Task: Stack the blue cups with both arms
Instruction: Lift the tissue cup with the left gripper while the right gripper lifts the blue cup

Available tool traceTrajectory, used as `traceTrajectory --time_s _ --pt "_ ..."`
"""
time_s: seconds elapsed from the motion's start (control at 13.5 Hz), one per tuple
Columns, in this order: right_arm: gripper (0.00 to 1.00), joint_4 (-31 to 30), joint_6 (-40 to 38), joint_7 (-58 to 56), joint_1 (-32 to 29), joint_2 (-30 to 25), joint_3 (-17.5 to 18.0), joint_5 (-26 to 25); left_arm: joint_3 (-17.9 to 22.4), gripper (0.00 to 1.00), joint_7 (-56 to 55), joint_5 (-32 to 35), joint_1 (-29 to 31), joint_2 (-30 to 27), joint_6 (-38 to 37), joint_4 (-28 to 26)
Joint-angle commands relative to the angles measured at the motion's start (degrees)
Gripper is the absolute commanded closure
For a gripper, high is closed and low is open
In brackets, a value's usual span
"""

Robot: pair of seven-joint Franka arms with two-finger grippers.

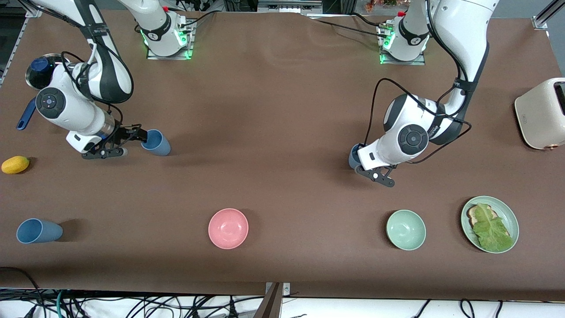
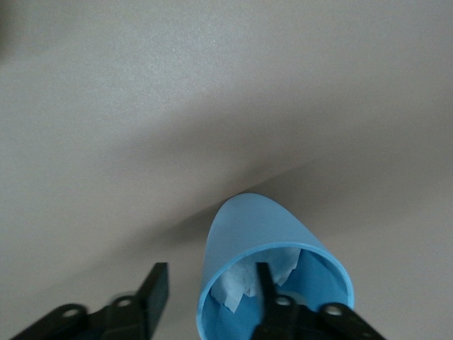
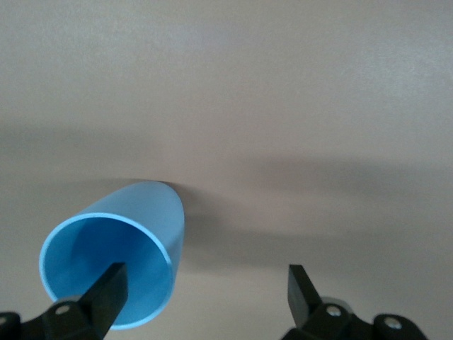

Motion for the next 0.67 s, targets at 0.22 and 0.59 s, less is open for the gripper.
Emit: traceTrajectory --time_s 0.22,0.59 --pt "0.0 -0.99 0.84 -1.56 0.24 0.63 0.32 -0.68 -0.05 1.0 2.09 1.19 0.35 -1.11 -0.03 0.08" --pt "0.03 -0.55 1.1 -1.65 0.5 1.95 0.41 -0.68 -0.4 1.0 -6.77 0.23 -3.07 -1.91 -4.15 5.43"
